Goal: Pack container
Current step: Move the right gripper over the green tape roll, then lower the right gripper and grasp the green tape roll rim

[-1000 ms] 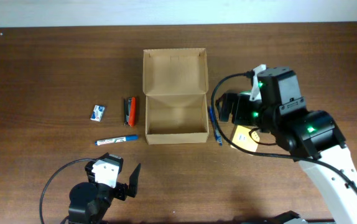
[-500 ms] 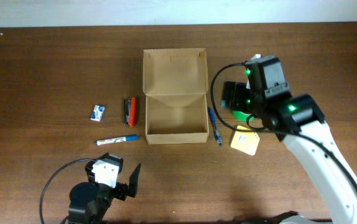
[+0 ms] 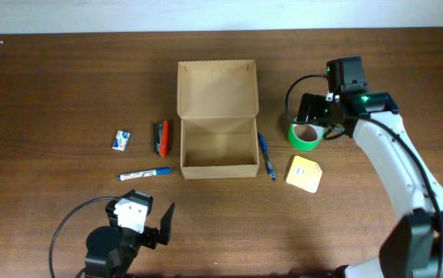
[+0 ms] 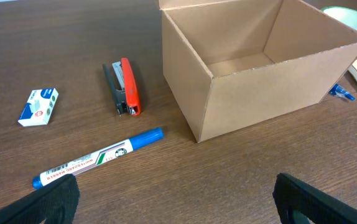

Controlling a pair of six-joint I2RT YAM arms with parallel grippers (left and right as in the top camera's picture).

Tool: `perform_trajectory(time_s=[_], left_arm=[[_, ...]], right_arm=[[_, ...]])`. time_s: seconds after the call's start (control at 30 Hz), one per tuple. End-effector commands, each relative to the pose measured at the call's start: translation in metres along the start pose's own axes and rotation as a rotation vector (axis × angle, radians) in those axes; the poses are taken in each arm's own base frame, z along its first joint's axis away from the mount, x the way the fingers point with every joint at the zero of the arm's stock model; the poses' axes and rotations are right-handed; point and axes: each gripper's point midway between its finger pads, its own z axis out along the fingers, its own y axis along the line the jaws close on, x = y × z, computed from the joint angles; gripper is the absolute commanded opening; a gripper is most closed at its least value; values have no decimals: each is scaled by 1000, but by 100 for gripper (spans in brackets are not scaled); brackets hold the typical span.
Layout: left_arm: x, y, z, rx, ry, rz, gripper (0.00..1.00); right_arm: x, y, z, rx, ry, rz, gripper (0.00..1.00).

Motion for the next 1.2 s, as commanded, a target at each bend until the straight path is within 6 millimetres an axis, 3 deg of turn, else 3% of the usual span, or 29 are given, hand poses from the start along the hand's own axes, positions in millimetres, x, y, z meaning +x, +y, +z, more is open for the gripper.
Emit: perform_trajectory(time_s=[0.0, 0.23, 0.43, 0.97, 1.17], left_arm=[[0, -2, 0, 13, -7, -8, 99], [0, -2, 0, 13, -7, -8, 100], [0, -2, 0, 13, -7, -8, 100], [0, -2, 0, 13, -7, -8, 100], [0, -2, 0, 13, -7, -8, 100]], right_arm=[[-2, 1, 15, -13, 31, -37, 99], [6, -2, 42, 7, 85, -41, 99], [5, -20, 53, 22, 105, -6, 99], [21, -18, 84, -35, 187, -111, 94], [24, -18, 94, -32, 200, -116, 87]])
